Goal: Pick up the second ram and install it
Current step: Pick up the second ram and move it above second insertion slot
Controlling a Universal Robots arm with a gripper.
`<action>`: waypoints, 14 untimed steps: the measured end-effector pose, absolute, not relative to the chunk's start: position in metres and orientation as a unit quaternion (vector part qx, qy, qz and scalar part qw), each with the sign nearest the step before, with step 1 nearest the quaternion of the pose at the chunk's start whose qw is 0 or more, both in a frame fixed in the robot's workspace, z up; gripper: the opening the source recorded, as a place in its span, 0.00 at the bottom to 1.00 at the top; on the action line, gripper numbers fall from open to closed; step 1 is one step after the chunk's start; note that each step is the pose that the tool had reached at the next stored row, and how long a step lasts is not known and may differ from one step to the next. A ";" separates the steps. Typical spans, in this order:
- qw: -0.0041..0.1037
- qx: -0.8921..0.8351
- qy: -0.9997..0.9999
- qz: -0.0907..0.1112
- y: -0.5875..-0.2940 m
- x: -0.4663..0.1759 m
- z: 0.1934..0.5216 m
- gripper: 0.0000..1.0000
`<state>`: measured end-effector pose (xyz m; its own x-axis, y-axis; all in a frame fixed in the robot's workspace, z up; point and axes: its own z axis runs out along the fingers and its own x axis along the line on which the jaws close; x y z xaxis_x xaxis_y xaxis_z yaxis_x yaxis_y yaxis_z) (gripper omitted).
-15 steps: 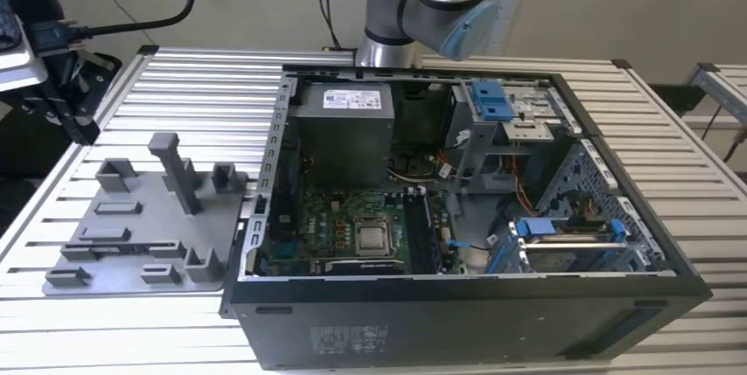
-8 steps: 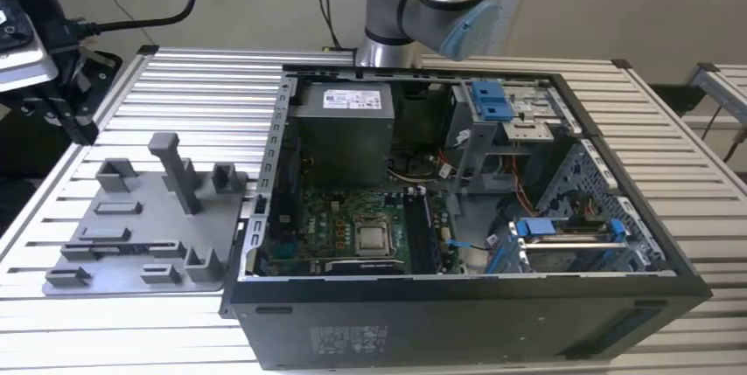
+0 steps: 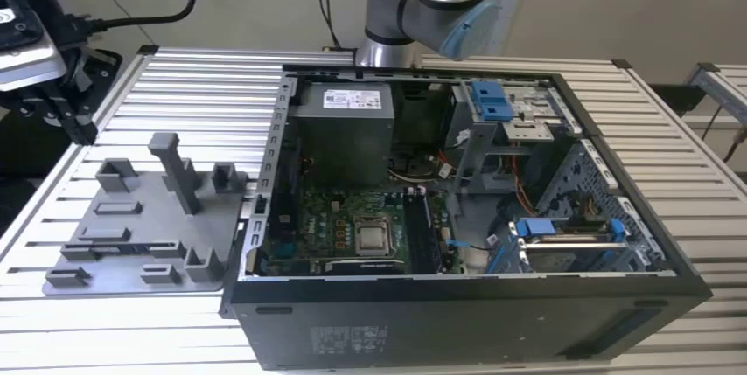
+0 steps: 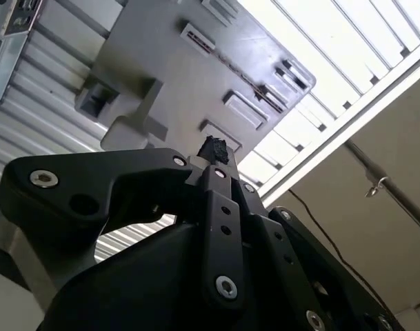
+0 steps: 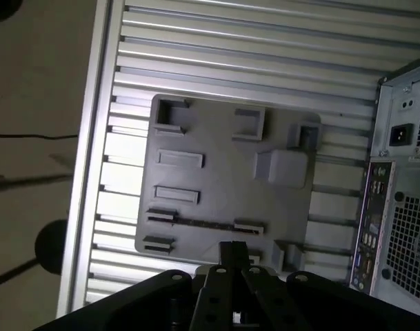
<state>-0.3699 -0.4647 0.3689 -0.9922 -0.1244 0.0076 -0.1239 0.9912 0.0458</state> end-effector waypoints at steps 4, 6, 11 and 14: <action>0.005 0.067 -0.997 -0.023 -0.465 -0.370 0.369 0.11; 0.005 0.069 -0.997 -0.023 -0.465 -0.370 0.369 0.11; 0.005 0.074 -0.997 -0.023 -0.465 -0.370 0.369 0.11; 0.006 0.076 -0.997 -0.023 -0.465 -0.370 0.369 0.11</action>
<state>-0.3699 -0.4646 0.3690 -0.9882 -0.1527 0.0076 -0.1522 0.9873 0.0457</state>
